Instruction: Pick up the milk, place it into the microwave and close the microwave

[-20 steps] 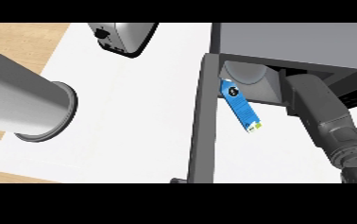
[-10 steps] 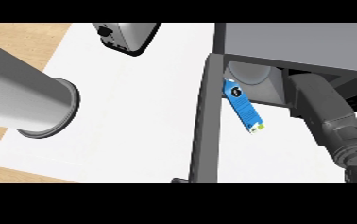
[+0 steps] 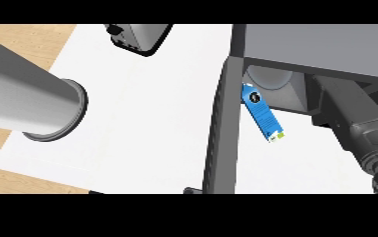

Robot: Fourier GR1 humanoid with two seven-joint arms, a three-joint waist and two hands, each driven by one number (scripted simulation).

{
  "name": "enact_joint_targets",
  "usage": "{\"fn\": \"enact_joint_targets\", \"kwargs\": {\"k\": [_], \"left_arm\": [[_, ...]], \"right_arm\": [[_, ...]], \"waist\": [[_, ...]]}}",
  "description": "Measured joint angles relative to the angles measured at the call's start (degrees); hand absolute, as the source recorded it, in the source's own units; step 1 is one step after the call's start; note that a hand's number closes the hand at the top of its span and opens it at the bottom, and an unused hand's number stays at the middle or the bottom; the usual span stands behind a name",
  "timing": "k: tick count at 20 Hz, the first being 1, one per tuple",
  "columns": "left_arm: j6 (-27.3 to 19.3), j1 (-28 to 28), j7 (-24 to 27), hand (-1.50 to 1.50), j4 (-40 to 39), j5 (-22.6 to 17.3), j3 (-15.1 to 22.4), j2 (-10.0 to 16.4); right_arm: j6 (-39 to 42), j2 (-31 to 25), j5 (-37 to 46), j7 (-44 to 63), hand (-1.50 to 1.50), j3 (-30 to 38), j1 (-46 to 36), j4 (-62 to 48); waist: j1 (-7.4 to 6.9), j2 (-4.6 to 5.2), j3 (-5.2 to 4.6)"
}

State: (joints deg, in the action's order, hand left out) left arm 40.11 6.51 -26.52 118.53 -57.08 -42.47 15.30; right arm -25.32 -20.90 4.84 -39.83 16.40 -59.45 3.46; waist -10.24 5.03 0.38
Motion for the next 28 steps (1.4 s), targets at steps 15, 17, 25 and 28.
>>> {"fn": "enact_joint_targets", "kwargs": {"k": [15, 17, 25, 28], "left_arm": [[1.7, -2.4, 0.5, -1.5, -1.9, 3.9, 1.5, -0.3], [2.2, -2.6, 0.6, -1.5, -2.1, 4.3, 2.0, -0.5], [3.0, -4.1, 0.4, -1.5, -3.7, 5.8, 3.6, -0.4], [3.4, -4.0, 0.1, -1.5, -4.2, 6.3, 4.1, -0.4]], "right_arm": [[6.4, -0.4, 1.4, 0.4, -1.5, -2.2, -2.0, -0.1], [6.3, -0.1, 2.0, 1.6, -1.5, -2.9, -2.3, -0.5], [2.2, 3.0, 2.4, 4.8, -1.5, -3.8, -4.2, -0.6], [1.2, 4.1, 2.2, 4.4, -1.5, -3.8, -4.5, 0.0]], "waist": [[-0.62, 0.51, 0.94], [-0.88, 0.39, 1.21], [-0.77, 0.18, 1.86], [-0.72, 0.1, 1.98]]}}
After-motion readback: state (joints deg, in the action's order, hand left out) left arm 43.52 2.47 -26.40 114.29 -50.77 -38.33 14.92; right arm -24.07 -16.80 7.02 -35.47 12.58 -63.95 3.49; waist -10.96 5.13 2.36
